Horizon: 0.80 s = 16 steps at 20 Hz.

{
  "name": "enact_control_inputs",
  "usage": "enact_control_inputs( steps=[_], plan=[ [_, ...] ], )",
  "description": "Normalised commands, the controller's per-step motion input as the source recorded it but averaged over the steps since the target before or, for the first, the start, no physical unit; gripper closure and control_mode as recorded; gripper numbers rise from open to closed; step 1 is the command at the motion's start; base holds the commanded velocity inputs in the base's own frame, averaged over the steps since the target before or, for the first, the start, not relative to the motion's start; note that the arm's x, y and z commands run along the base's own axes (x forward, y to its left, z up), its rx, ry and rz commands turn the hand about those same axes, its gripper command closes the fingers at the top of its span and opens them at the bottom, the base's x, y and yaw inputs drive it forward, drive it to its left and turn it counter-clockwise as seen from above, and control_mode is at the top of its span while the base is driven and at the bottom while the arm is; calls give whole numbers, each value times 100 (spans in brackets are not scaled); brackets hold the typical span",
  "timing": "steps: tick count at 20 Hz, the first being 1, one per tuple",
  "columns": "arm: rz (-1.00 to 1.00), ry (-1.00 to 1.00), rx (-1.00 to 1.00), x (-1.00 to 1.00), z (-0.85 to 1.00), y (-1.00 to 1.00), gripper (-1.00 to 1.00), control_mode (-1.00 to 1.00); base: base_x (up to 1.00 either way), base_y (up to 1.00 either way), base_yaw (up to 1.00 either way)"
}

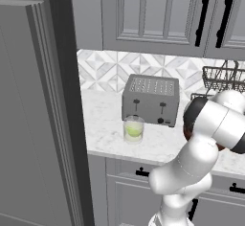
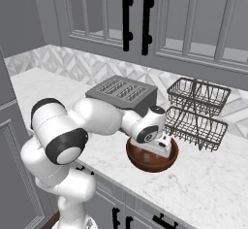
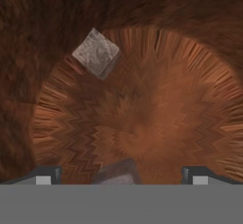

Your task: Grab a lemon wedge from the fridge and one ice cube from the ice bowl, and put them in the glass of lemonade.

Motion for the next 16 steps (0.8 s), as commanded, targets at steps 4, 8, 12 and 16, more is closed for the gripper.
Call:
enact_control_inputs(
  steps=[4,8,12,16],
  plan=[
    [0,0,0,1,-3,0,-100,-100,0,0,0],
    [0,0,0,1,-5,0,-100,-100,0,0,0],
    [0,0,0,0,-3,0,-100,-100,0,0,0],
    [0,0,0,-1,0,0,-100,-100,0,0,0]
  ],
)
